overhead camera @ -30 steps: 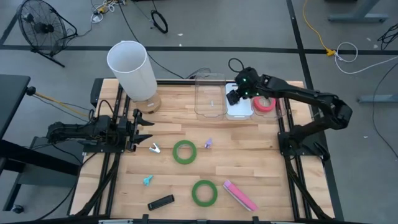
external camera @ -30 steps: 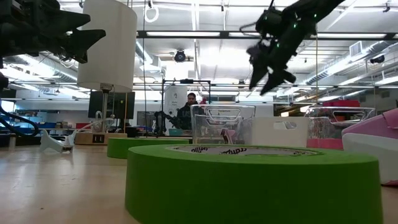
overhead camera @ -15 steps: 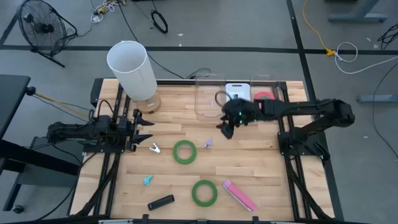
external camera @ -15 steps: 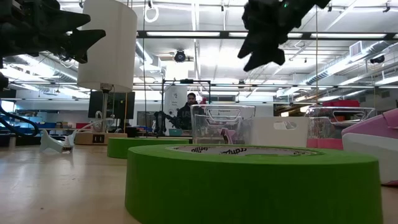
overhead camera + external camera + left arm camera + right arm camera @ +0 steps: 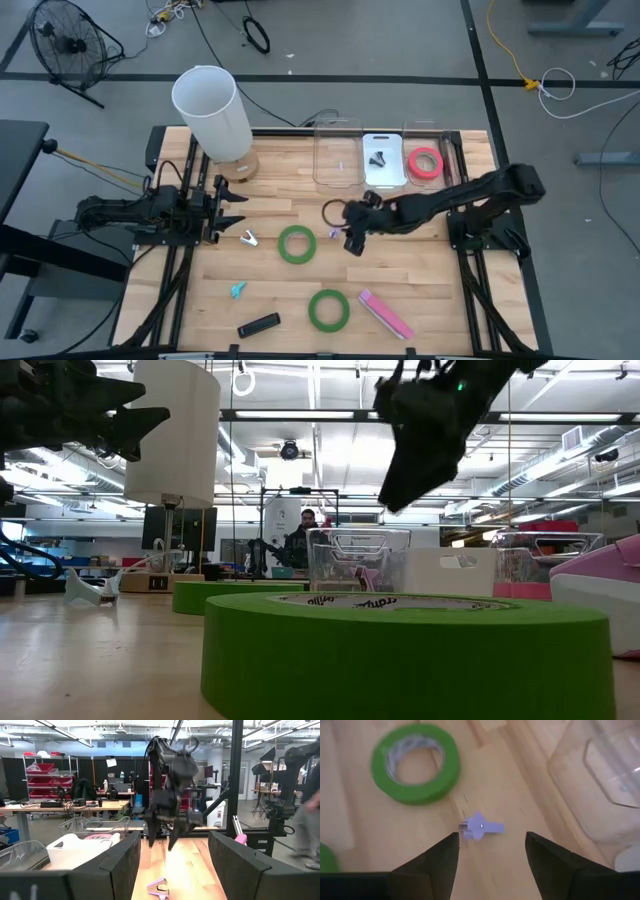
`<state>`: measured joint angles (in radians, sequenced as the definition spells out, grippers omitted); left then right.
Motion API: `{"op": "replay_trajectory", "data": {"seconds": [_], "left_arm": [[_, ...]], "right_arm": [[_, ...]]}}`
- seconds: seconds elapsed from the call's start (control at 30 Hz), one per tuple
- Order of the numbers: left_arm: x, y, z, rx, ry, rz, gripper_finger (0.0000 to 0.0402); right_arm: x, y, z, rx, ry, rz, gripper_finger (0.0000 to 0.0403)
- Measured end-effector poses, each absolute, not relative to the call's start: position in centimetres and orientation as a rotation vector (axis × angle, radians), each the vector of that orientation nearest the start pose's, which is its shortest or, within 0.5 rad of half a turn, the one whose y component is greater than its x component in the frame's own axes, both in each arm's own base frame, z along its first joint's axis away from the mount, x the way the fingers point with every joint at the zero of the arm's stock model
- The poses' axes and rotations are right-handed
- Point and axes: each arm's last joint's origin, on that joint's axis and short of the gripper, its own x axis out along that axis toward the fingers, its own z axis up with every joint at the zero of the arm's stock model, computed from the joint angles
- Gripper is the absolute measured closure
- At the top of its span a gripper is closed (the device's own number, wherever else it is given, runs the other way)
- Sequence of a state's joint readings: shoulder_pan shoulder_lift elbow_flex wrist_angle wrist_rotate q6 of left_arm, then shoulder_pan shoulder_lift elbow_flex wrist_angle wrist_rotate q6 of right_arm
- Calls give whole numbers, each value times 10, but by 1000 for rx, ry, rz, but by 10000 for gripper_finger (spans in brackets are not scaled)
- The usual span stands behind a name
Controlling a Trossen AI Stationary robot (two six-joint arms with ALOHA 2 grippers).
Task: Pick and place Stapler, Stapler remover, tape
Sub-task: Put the violet staple remover into the white bin
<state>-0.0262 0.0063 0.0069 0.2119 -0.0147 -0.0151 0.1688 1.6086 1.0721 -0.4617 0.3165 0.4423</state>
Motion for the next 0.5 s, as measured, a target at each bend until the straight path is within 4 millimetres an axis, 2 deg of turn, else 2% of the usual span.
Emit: {"op": "replay_trajectory", "data": {"seconds": [0.1,0.2,0.5], "left_arm": [[95,-2,186,-19,-213,-13,165],[95,-2,186,-19,-212,-13,165],[95,-2,186,-19,-212,-13,165]], "right_arm": [[327,47,193,134,973,-345,175],[331,47,182,115,1003,-343,175],[340,51,181,103,940,-289,174]]}}
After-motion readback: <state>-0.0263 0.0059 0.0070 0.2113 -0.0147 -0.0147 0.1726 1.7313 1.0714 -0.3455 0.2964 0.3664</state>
